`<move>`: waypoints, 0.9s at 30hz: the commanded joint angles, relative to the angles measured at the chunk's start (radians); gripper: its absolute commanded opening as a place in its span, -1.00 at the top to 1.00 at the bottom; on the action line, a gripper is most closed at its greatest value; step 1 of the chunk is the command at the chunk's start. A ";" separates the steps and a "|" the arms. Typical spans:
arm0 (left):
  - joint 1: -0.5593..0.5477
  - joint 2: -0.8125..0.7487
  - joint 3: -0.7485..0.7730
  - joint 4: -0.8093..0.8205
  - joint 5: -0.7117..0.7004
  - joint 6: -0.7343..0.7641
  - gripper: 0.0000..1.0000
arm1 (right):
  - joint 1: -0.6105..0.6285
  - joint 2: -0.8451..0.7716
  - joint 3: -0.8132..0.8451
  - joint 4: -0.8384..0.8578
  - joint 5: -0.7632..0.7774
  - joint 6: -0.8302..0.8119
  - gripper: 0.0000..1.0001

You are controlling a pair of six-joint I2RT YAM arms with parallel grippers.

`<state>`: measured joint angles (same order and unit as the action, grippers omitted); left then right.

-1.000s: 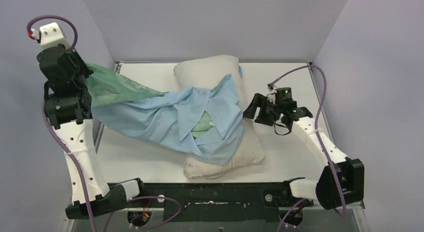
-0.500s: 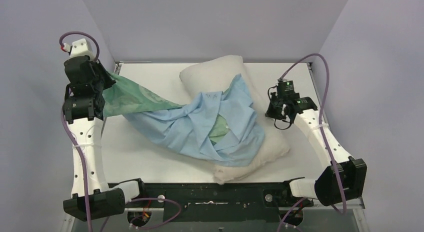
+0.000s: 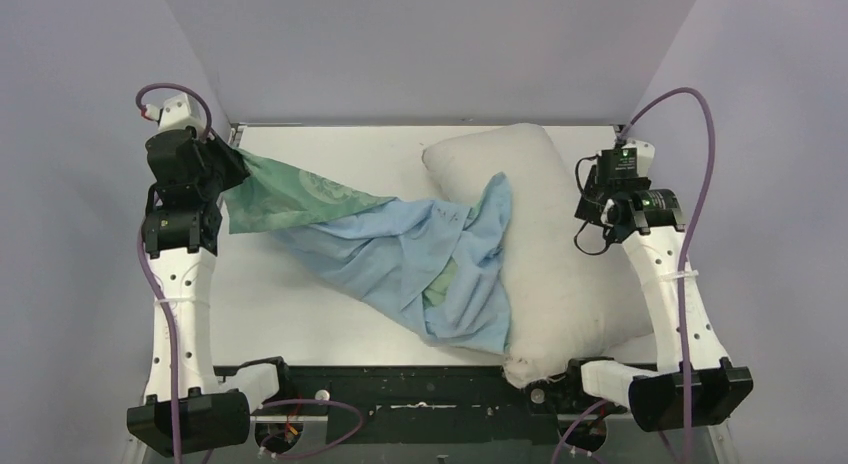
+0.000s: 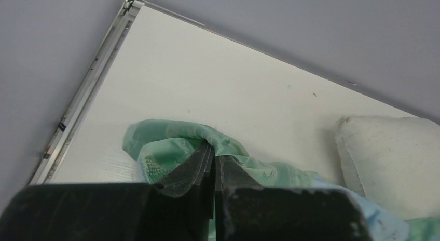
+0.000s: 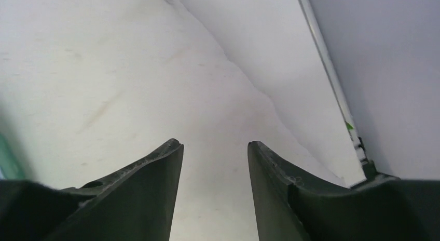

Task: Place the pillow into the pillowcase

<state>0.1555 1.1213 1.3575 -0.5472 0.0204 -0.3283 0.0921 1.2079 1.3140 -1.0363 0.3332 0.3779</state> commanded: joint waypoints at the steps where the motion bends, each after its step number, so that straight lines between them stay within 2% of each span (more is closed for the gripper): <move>1: -0.008 -0.028 -0.049 0.153 0.106 -0.073 1.00 | 0.005 -0.060 0.067 0.121 -0.232 -0.060 -0.01; 5: -0.008 -0.023 -0.073 0.157 0.125 -0.090 1.00 | 0.008 -0.062 0.002 0.343 -0.560 -0.067 0.05; 7: -0.008 -0.022 -0.080 0.156 0.131 -0.094 1.00 | 0.030 -0.035 -0.029 0.429 -0.634 -0.045 0.06; 8: -0.008 -0.024 -0.087 0.158 0.131 -0.095 1.00 | 0.089 0.009 -0.040 0.478 -0.694 -0.058 0.03; 9: -0.008 -0.024 -0.090 0.155 0.129 -0.095 1.00 | 0.135 0.038 -0.032 0.475 -0.692 -0.082 0.00; 13: -0.009 -0.022 -0.105 0.149 0.128 -0.097 1.00 | 0.335 0.164 0.026 0.442 -0.622 -0.204 -0.03; 16: -0.011 -0.021 -0.120 0.151 0.134 -0.113 1.00 | 0.441 0.265 0.081 0.433 -0.510 -0.194 0.01; 20: -0.012 -0.019 -0.140 0.156 0.154 -0.127 1.00 | 0.559 0.412 0.147 0.464 -0.373 -0.170 0.07; 23: -0.013 -0.021 -0.150 0.152 0.154 -0.126 1.00 | 0.651 0.545 0.248 0.435 -0.222 -0.242 0.07; 27: -0.013 -0.028 -0.149 0.148 0.148 -0.122 1.00 | 0.694 0.730 0.412 0.370 -0.044 -0.346 0.10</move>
<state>0.1474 1.1133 1.1992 -0.4671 0.1432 -0.4438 0.7475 1.8294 1.5852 -0.6498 0.0460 0.1501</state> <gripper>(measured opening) 0.009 0.458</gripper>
